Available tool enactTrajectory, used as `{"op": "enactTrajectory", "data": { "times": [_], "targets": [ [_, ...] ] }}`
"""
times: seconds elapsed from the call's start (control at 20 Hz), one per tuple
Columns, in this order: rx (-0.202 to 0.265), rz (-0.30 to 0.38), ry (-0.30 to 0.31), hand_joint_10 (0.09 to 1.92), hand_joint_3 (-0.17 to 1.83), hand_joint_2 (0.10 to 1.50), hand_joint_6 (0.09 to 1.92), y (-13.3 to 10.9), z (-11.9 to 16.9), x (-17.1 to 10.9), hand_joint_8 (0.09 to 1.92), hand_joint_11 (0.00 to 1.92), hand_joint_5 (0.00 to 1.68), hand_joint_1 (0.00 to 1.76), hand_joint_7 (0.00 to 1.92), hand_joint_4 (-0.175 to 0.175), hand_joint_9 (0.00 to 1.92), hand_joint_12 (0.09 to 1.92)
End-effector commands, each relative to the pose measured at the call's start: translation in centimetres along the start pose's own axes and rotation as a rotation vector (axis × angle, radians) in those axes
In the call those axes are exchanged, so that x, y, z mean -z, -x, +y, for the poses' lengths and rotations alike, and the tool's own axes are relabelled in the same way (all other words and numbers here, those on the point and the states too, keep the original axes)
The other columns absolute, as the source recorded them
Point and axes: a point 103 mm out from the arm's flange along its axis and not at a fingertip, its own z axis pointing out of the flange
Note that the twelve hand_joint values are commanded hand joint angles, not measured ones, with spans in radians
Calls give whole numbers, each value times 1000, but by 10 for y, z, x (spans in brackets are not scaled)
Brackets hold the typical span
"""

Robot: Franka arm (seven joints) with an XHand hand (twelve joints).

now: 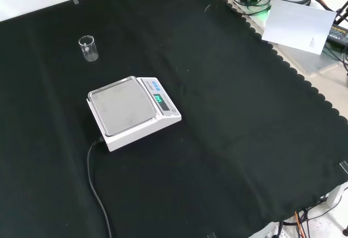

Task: Pick up the beaker.

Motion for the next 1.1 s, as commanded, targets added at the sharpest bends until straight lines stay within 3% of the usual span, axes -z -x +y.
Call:
{"op": "enactTrajectory", "data": {
  "times": [0.05,0.35,0.7,1.1],
  "targets": [
    [1,-2,5,864,610,738,621,1,4,-3,792,110,274,678,262,-56,409,1414],
    [-8,38,-22,898,535,779,616,12,27,-22,824,73,277,674,242,-58,390,1484],
    [-11,90,-65,900,529,784,622,2,56,-55,827,76,286,674,243,-61,392,1485],
    [-43,96,-103,901,524,788,644,16,88,-100,832,81,314,681,254,-68,393,1484]
  ]
}}
